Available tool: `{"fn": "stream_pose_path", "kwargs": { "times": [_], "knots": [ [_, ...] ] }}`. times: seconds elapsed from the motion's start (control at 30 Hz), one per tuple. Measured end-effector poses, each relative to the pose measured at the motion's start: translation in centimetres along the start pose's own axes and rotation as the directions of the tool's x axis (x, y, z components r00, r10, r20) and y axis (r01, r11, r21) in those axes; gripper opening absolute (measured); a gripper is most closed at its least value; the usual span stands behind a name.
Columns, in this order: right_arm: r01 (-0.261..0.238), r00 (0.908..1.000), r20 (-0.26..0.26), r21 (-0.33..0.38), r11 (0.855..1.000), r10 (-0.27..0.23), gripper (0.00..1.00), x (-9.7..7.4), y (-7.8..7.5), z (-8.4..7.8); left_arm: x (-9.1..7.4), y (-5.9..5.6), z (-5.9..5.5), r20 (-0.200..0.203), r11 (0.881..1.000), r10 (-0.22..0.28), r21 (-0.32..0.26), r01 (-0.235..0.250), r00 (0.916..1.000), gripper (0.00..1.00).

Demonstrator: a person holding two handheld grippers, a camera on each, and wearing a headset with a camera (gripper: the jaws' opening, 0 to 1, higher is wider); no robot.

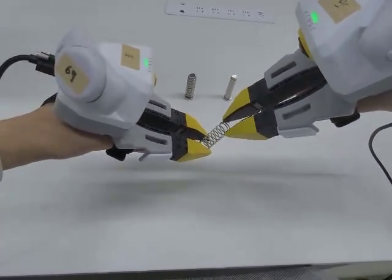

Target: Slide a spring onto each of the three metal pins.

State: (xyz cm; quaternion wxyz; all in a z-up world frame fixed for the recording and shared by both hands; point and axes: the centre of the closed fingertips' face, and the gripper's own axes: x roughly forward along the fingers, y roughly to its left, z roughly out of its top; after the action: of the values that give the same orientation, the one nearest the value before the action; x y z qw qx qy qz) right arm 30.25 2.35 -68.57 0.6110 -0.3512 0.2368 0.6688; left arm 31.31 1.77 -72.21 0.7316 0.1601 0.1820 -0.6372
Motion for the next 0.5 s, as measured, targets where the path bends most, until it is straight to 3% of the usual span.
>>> {"fn": "stream_pose_path", "kwargs": {
  "times": [0.4, 0.5],
  "knots": [
    [-0.004, 1.0000, -0.007, 0.001, 1.000, 0.004, 0.07, -0.03, -0.11, -0.13, 0.04, 0.02, 0.04, 0.003, 1.000, 0.002, 0.013, -0.002, 1.0000, 0.01],
    [-0.003, 0.9999, -0.015, 0.005, 1.000, 0.003, 0.14, -0.05, -0.12, -0.42, -0.03, 0.05, 0.14, 0.008, 1.000, 0.003, 0.011, -0.003, 1.0000, 0.01]
  ]
}}
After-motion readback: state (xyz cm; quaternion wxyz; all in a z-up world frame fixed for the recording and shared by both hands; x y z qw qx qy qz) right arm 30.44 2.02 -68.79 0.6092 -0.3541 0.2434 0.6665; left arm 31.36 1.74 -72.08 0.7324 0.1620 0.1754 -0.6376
